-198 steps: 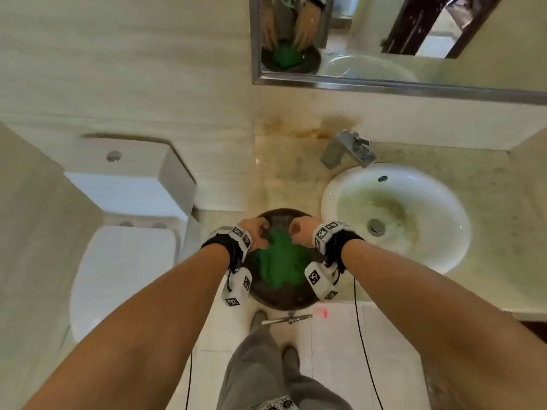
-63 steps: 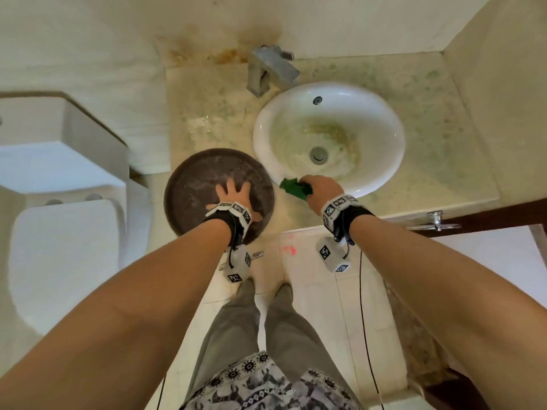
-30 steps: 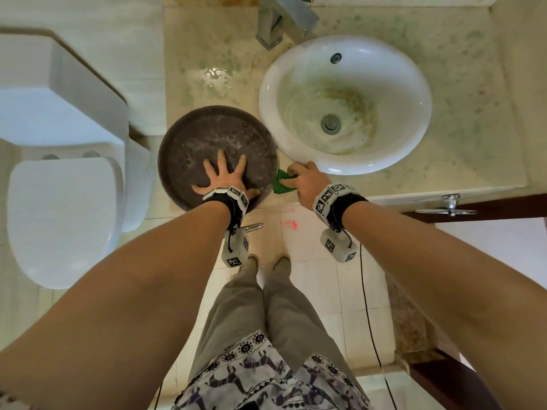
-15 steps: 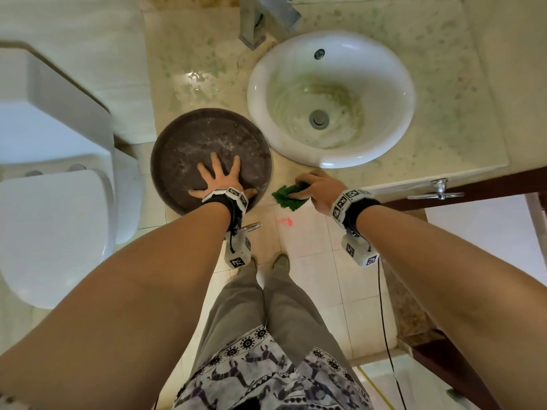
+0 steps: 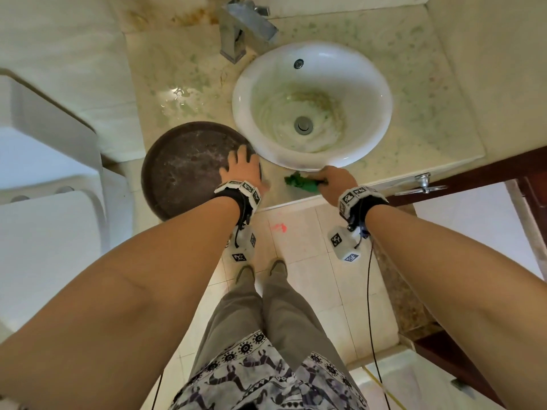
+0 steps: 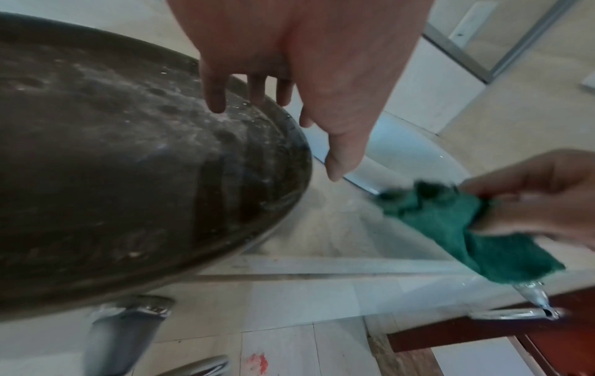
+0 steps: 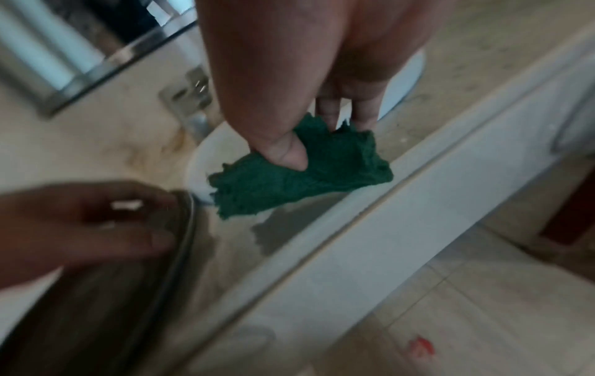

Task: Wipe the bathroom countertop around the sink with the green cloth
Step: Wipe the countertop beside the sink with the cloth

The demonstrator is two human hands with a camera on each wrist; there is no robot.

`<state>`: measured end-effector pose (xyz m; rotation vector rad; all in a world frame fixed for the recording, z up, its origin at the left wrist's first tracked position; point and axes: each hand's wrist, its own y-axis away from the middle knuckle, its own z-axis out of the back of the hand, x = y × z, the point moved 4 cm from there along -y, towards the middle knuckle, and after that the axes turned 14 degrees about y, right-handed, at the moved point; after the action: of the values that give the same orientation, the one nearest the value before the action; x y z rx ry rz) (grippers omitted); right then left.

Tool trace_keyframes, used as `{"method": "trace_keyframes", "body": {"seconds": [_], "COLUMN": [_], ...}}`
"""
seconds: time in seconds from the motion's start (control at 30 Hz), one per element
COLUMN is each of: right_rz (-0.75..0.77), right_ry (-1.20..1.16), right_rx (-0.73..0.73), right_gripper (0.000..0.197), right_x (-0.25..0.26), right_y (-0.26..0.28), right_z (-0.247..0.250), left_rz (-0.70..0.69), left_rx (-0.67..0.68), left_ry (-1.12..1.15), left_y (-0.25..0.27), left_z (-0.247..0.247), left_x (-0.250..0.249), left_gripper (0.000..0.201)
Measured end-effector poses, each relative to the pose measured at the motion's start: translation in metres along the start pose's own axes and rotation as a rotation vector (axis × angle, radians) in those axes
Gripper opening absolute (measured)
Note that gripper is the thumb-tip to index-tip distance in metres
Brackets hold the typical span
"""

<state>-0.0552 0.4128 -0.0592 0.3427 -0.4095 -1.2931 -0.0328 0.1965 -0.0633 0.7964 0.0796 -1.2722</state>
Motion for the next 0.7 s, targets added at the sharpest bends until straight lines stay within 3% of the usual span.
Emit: {"method": "trace_keyframes", "body": {"seconds": [0.1,0.2,0.3,0.4,0.53,0.7], "right_rz": [-0.144,-0.179,-0.111,-0.004,0.195,0.18], "right_ry": [-0.134,-0.133,-0.095,-0.093,0.009,0.086], "right_rx": [-0.074,-0.068,-0.072,-0.048,-0.006,-0.071], "right_gripper": [0.042,0.042,0.047,0.052,0.041,0.034], "right_x": [-0.006,0.001,0.024,0.055,0.087,0.08], "right_y": [-0.001,-0.003,-0.002,-0.006,-0.011,-0.014], "right_z": [0.007,0.003,-0.003,-0.014,-0.031,-0.044], "left_rz": [-0.018,-0.043,-0.043,-0.015,0.02,0.002], "left_rx": [0.048,0.145,0.244,0.249,0.231,0.223], "left_ry": [-0.071,-0.18,-0.242,-0.284,-0.242,-0.242], "left_y": [-0.004,-0.006,-0.006,-0.005,-0.009,-0.01], "left_z": [-0.013,-0.025,-0.035,-0.039,-0.044,-0.046], "left_x": [-0.011,-0.012,-0.005,-0.002,-0.002,0.001], "left_gripper": [0.093,0.107,0.117,0.121,0.115,0.115]}}
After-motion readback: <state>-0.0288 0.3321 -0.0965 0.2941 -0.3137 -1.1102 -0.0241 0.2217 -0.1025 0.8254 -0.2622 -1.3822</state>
